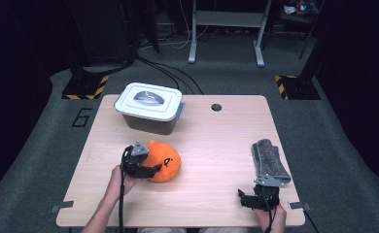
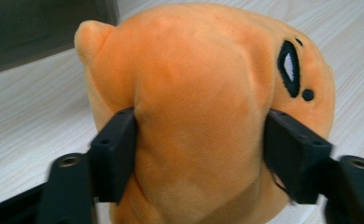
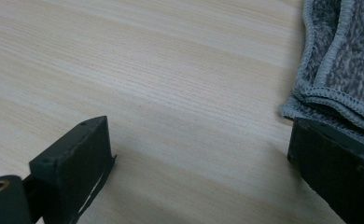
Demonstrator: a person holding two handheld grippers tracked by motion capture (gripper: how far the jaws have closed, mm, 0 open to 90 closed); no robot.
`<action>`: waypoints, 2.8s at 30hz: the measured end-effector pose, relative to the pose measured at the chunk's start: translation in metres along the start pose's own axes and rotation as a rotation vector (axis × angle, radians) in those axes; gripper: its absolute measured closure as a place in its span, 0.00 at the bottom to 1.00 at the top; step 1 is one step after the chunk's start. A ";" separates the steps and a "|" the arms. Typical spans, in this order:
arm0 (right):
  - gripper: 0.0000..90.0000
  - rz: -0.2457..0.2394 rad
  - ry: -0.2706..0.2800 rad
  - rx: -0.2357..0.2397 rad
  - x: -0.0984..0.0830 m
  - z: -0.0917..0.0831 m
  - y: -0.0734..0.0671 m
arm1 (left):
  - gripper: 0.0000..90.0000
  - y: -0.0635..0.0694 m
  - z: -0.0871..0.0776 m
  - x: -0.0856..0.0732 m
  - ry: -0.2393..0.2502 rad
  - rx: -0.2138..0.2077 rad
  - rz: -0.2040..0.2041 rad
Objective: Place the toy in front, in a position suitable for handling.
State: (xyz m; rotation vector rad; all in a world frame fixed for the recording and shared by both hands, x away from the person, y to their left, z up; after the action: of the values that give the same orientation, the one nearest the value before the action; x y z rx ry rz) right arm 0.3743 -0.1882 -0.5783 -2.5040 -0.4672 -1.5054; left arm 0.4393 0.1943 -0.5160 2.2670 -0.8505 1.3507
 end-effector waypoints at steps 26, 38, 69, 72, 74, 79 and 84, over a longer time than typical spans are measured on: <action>0.08 0.003 0.002 -0.004 0.000 0.000 0.000 | 0.71 0.026 -0.006 0.017 0.142 0.034 -0.034; 0.09 0.006 0.005 -0.005 0.000 0.000 0.000 | 0.70 0.046 0.012 0.035 0.187 -0.002 -0.091; 0.09 0.002 0.005 -0.004 0.000 0.000 0.000 | 0.69 0.090 0.077 0.061 0.203 -0.031 -0.170; 0.09 0.001 0.005 -0.004 0.000 -0.001 0.000 | 0.68 0.092 0.084 0.063 0.199 -0.034 -0.193; 0.09 -0.004 0.007 -0.004 0.001 0.000 0.000 | 0.68 0.093 0.086 0.065 0.200 -0.030 -0.199; 0.09 -0.005 0.007 -0.005 0.001 0.000 0.000 | 0.68 0.098 0.093 0.070 0.202 -0.021 -0.199; 0.09 -0.005 0.007 -0.005 0.001 0.000 0.000 | 0.67 0.103 0.103 0.065 0.171 -0.017 -0.222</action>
State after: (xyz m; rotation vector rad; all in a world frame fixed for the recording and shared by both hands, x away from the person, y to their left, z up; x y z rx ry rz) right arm 0.3742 -0.1884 -0.5776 -2.5022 -0.4697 -1.5190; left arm 0.4630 0.0362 -0.5068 2.1235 -0.5350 1.4023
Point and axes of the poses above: each handheld gripper's, and its own axes: z roughly forward along the jaws, x roughly out of its top, y roughly to its right, the point moved 7 cm from there along z, roughly forward along the jaws, and after that the axes turned 15 degrees about y, right-handed, at the moved point
